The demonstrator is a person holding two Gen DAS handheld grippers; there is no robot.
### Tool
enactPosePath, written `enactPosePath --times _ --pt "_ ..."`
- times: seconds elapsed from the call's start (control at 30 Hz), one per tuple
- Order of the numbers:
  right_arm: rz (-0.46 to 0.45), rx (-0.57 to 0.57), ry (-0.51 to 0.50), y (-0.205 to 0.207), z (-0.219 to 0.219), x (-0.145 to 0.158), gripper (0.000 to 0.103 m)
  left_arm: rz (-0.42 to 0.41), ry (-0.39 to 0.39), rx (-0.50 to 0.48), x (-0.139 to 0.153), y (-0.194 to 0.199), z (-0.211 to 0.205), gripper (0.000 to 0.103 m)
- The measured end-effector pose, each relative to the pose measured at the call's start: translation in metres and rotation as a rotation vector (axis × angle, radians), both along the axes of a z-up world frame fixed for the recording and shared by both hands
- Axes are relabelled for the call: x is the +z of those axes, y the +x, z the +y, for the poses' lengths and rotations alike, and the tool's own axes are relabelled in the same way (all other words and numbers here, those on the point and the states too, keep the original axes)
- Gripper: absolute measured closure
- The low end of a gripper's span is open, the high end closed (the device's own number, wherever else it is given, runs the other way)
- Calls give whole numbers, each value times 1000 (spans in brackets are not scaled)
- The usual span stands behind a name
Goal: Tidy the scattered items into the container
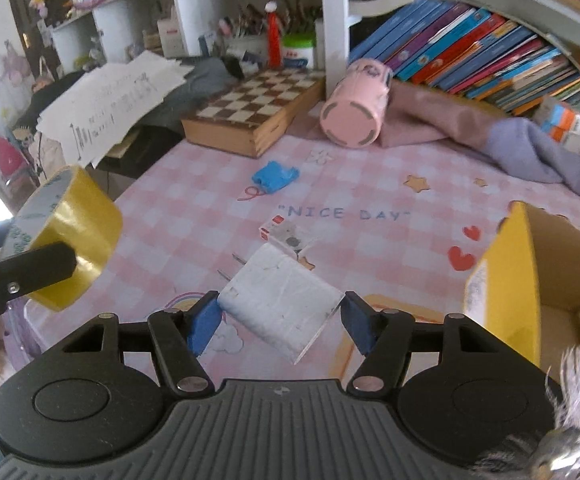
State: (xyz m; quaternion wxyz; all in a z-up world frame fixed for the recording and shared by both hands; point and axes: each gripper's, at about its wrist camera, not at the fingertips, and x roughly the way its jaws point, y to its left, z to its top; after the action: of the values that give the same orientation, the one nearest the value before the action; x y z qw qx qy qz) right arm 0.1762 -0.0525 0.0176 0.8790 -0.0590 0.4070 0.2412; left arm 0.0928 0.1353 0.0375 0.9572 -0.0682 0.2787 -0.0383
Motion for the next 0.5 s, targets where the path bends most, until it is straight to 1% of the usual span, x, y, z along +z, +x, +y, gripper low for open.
enactPosePath --times 0.1,0.23,0.5 --pt "-11 -26 12 -19 -10 9 40 0 2 -35 5 -8 -5 16" --pt "-25 -62 7 -46 -22 14 40 -25 -13 -81 12 -24 -11 16" --pt "-48 -122 9 -101 -34 19 40 -13 -19 -144 12 -59 -19 16"
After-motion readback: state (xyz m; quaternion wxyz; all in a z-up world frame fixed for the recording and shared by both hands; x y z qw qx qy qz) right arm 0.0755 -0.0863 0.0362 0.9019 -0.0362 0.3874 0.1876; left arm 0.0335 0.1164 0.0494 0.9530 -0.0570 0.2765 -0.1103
